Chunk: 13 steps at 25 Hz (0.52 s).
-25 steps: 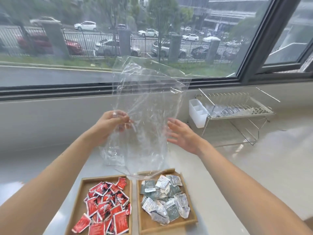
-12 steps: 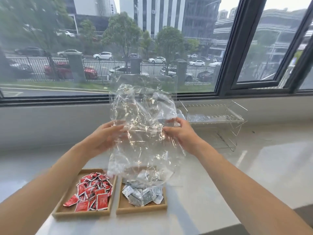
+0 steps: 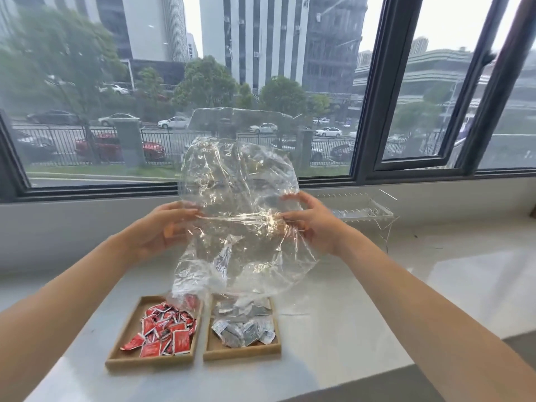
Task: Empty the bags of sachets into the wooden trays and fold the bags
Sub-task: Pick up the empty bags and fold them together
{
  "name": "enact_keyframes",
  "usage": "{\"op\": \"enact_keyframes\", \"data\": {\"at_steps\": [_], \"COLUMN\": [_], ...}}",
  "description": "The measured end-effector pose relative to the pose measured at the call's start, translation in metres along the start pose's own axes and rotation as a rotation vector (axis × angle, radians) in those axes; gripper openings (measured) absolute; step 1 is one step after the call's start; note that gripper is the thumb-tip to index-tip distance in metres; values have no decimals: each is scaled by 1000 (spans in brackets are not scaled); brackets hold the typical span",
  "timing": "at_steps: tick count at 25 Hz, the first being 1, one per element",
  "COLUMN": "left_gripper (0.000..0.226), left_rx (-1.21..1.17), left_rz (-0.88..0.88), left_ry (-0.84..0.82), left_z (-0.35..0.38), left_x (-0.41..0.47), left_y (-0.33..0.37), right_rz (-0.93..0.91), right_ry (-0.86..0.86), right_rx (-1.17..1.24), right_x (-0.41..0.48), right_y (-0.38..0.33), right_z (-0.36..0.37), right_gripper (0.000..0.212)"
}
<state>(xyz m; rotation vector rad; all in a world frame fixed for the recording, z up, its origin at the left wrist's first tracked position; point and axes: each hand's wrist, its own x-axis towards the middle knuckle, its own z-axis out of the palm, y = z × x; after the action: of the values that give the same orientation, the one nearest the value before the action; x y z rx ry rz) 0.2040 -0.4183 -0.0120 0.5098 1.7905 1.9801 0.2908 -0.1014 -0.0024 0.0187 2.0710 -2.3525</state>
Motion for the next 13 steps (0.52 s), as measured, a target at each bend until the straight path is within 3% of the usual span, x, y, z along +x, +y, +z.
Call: {"op": "enact_keyframes", "data": {"at_steps": [2, 8, 11, 12, 13], "left_gripper": [59, 46, 12, 69, 48], "left_rx": [-27, 9, 111, 147, 194], "left_rz": [11, 101, 169, 168, 162], "left_ry": [-29, -20, -115, -87, -106], "left_z": [-9, -55, -70, -78, -83], "left_x": [-14, -41, -51, -50, -51], "left_y": [6, 21, 27, 26, 24], "right_rz": [-39, -108, -119, -116, -122], "right_ry": [21, -19, 4, 1, 12], "right_rx": [-17, 33, -94, -126, -191], "right_x": [-8, -26, -25, -25, -25], "right_y": [-5, -21, -23, -24, -25], "right_z": [12, 62, 73, 75, 77], "right_gripper": [59, 19, 31, 40, 44]}}
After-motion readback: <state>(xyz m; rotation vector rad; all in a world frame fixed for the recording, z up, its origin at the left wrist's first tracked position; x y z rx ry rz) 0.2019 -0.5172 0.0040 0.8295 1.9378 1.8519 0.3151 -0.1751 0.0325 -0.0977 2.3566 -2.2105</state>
